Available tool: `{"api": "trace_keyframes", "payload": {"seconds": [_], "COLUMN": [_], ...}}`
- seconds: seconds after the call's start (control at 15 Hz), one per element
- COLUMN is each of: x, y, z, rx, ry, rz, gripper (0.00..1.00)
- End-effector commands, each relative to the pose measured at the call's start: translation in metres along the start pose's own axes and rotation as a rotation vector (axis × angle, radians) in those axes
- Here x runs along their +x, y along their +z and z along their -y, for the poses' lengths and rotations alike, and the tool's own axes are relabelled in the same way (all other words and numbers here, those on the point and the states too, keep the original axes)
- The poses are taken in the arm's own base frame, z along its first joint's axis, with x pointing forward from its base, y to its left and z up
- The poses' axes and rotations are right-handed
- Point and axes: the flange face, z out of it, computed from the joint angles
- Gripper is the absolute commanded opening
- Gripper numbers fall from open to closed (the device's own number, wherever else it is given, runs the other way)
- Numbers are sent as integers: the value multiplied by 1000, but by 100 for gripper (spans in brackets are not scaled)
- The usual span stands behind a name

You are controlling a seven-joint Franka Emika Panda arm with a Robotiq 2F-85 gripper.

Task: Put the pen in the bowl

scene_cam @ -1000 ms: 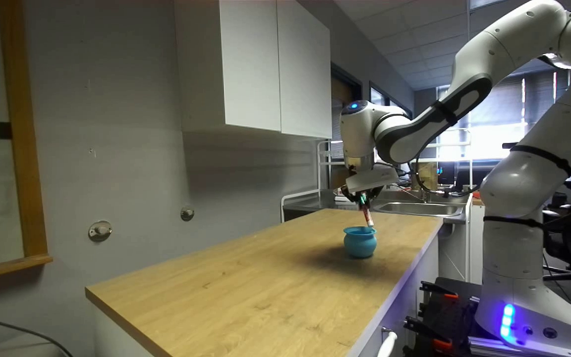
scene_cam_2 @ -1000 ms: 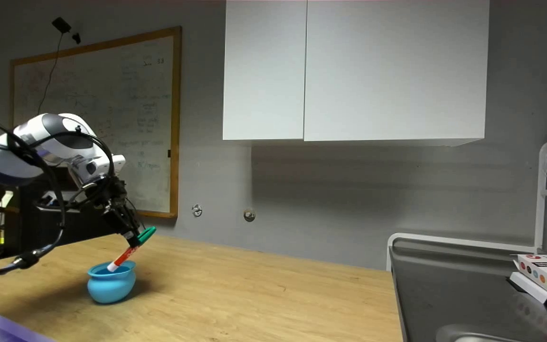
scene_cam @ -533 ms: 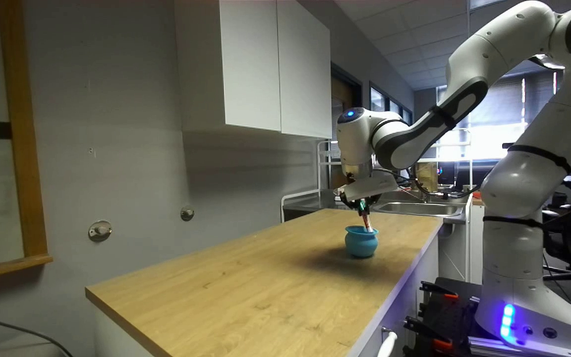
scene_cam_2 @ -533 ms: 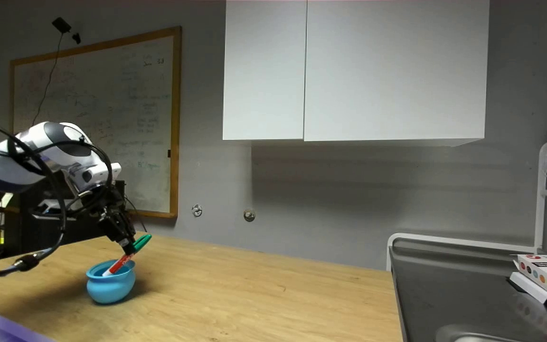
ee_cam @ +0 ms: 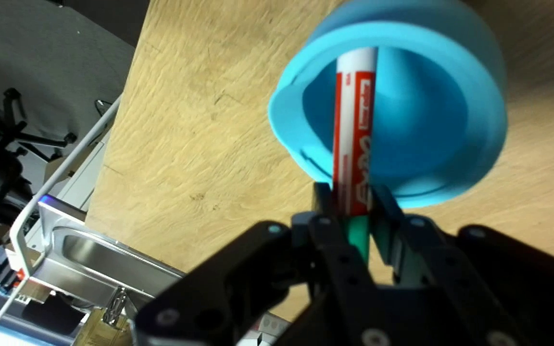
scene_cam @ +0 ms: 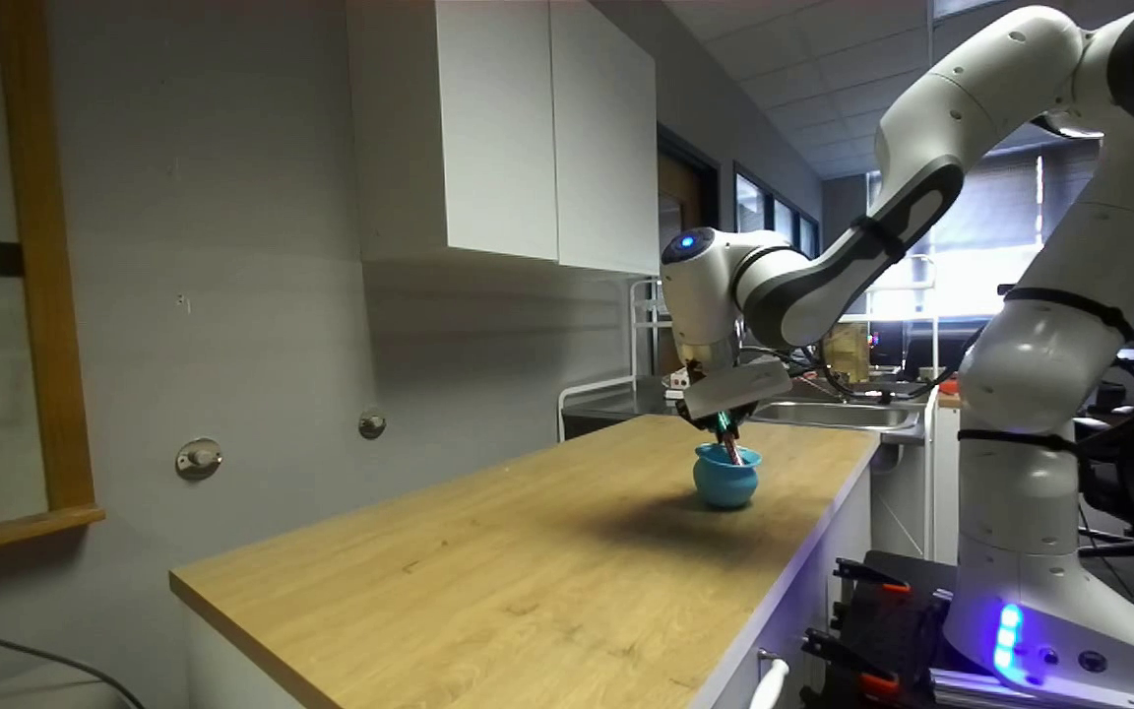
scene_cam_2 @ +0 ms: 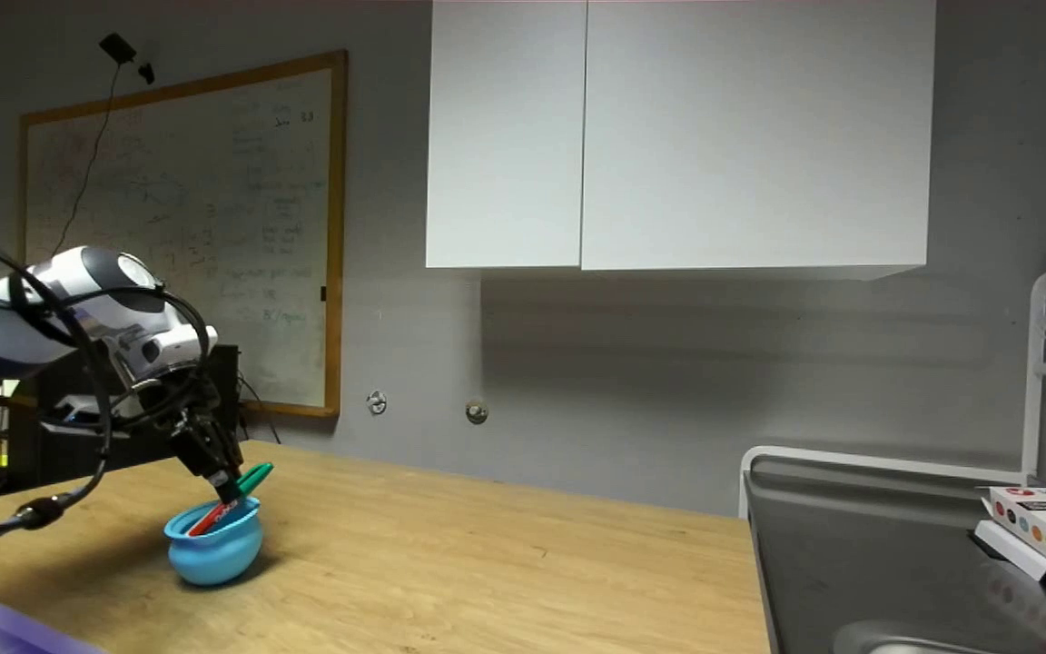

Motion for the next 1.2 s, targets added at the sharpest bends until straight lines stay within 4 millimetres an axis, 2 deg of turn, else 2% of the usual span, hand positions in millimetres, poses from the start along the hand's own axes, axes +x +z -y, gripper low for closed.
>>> {"api": "trace_keyframes", "payload": {"seconds": [0.0,0.07,0.13,0.2,0.27,0.67,0.87,1.13], "x": [-13,-16,-19,-21,-22,-18,-13,-14], "y": [-5,-7,-8,-10,-13,-25,-37,-75], "z": [10,12,14,16,19,30,33,36], "rx": [-46,-52,-62,-70,-77,-102,-88,22], "ry": [-3,-7,-13,-17,-23,-48,-63,-181], "rz": [-25,-26,-27,-29,-29,-27,-15,17], "gripper": [8,10,48,48,54,99,100,100]}}
